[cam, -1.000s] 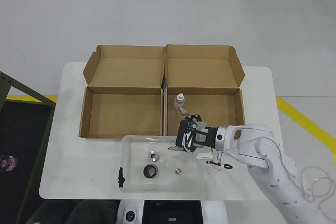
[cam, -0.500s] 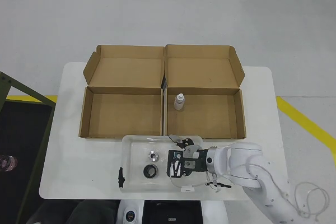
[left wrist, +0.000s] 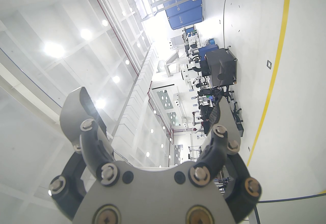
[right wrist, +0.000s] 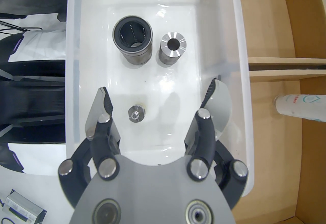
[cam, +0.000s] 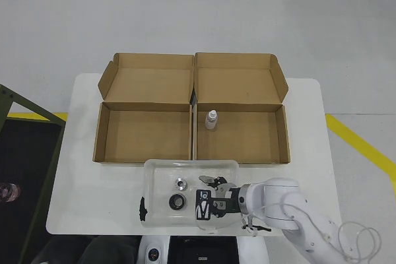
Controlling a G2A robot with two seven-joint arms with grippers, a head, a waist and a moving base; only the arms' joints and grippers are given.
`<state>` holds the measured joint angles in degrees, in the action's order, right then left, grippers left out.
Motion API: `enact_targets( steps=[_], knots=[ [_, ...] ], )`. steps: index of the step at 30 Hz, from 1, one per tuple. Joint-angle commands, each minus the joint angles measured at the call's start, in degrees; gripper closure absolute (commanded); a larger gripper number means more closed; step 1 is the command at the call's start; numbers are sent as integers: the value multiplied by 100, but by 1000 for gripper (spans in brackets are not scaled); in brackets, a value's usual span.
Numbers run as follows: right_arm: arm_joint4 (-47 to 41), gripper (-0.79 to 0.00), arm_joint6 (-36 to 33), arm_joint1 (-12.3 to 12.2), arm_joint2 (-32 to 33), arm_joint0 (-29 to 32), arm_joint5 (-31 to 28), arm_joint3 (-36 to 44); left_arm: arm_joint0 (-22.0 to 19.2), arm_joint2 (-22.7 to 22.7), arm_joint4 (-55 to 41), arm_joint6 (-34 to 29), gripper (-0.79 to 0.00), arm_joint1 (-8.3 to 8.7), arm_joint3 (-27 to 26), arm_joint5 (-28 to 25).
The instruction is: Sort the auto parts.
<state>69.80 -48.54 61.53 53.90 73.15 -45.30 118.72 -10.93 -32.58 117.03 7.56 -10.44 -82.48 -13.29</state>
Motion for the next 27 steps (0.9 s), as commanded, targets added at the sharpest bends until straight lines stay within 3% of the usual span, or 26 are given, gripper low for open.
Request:
enact_targets(
  steps=[1, 13, 19, 27],
  knots=[
    [21, -622, -30, -12, -17, 19, -14, -37, 0, 0, 0, 0, -785, 0, 0, 0],
    [365, -511, -317, -39, -249, -4, 69, -132, 0, 0, 0, 0, -785, 0, 0, 0],
    [492, -406, -502, -26, -444, -83, 110, -201, 0, 0, 0, 0, -785, 0, 0, 0],
    [500, -382, -617, 6, -627, -249, 188, -422, 0, 0, 0, 0, -785, 0, 0, 0]
  ],
)
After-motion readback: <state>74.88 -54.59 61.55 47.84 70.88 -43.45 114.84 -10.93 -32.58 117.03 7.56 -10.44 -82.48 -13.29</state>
